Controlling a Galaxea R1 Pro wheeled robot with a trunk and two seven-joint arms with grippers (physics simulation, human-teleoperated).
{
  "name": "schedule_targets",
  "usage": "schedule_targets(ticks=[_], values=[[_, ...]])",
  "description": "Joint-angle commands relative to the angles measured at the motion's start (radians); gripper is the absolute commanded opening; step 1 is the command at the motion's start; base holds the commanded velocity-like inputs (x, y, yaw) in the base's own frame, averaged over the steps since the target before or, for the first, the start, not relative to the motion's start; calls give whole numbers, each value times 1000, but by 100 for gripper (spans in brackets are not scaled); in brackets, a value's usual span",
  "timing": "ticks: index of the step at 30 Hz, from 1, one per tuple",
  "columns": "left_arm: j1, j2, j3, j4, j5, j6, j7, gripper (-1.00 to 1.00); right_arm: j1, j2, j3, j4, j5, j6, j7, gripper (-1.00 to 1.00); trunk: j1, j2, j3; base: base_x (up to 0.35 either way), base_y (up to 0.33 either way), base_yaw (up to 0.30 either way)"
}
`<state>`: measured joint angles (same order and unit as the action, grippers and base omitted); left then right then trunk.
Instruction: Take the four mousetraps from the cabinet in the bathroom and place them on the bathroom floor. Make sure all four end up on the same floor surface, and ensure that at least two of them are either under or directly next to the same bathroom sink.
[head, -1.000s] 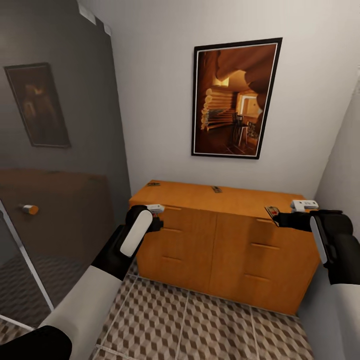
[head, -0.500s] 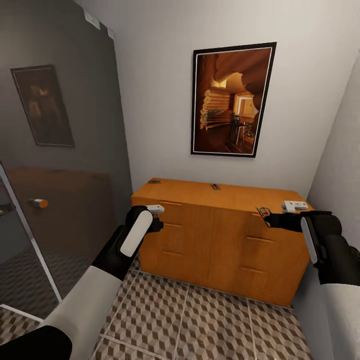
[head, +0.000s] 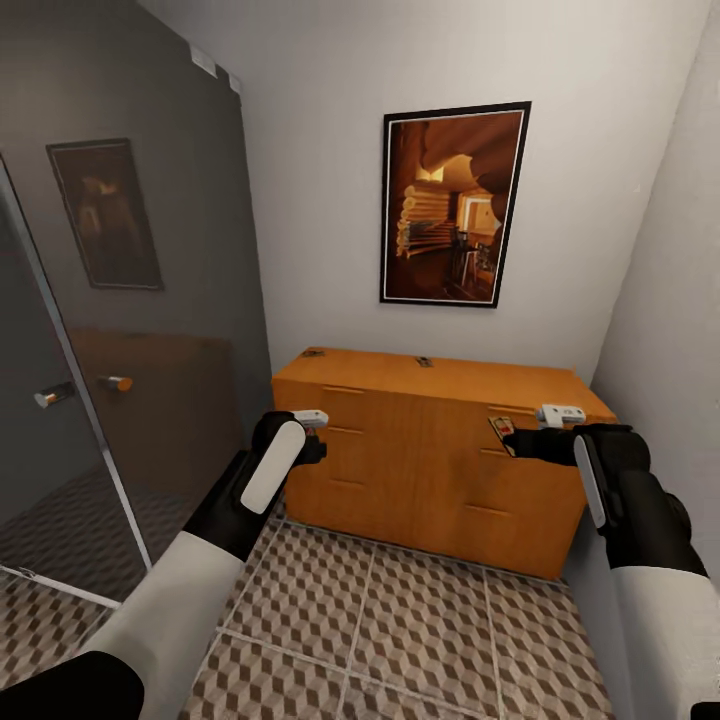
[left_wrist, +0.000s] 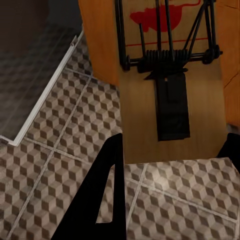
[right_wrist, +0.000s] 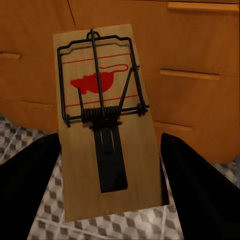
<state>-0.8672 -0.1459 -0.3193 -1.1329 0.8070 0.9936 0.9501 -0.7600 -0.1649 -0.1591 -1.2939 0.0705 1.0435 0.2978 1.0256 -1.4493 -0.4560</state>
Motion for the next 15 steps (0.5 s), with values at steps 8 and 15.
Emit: schedule_targets(ticks=[8,15], values=[[-1,0,-1,-1,8,4,11,-100,-1,18,0,0,8,4,9,-100,-1,-1,-1,-336,0,0],[-1,0,-1,-1,8,4,10,-100,-1,47,0,1,9,4,8,-100,-1,-1,-1,-337,0,0]])
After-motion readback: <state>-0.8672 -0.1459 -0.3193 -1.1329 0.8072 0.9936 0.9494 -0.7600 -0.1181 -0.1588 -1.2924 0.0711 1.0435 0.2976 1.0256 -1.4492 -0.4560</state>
